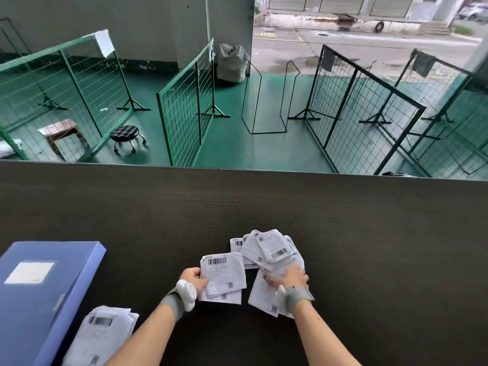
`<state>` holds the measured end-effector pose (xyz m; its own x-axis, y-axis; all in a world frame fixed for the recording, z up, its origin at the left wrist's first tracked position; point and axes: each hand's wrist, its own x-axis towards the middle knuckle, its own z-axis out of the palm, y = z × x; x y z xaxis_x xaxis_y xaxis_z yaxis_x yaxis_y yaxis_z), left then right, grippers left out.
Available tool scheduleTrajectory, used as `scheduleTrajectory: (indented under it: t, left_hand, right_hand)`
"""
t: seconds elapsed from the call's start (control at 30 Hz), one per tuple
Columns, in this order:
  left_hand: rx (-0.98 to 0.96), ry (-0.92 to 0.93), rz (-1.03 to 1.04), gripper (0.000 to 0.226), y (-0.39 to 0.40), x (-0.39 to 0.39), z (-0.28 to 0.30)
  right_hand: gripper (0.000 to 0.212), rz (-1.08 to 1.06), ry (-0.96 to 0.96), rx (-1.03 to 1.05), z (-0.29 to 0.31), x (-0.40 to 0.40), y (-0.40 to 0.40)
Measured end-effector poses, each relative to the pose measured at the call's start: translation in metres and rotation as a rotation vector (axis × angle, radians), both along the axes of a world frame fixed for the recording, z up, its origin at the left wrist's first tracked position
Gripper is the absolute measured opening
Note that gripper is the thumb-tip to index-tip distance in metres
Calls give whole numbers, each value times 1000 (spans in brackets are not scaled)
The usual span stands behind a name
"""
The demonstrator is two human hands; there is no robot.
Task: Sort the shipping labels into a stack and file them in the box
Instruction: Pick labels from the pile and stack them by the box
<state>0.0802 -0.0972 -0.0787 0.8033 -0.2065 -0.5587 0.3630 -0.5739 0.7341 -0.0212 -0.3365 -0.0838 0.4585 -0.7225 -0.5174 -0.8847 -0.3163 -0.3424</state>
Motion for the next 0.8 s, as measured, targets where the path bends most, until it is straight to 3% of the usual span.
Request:
scheduleTrajectory:
  t: [0.07,0.23,0.37,0.43,0.53,0.6,0.7,0.8]
  left_hand:
    - [16,3,1,21,-2,-1,-2]
    - [-1,7,-8,22,-10,-1,-2]
    - [7,-11,-3,17,-11,-1,1]
    - [17,-20,-8,11,-11,-1,5]
    - [45,-9,-3,23,-11,-3,8]
    - [45,2,-29,17,-9,-3,5]
    - [-55,63,-81,20,-9,-4,6]
    - [-206,126,-91,28,-13,-11,23]
  right_hand:
    - [106,15,65,-10,-1,-4,0]
    - [94,42,137,67,-5,1,-8]
    - [21,180,114,117,-3,3,-15]
    - [11,286,123,124,6,5,-15]
    - [25,425,80,202,23,11,-5]
    - [8,495,-14,259,34,17,6]
    - [9,435,-238,386,48,29,21]
    - [8,354,-394,365,44,38,33]
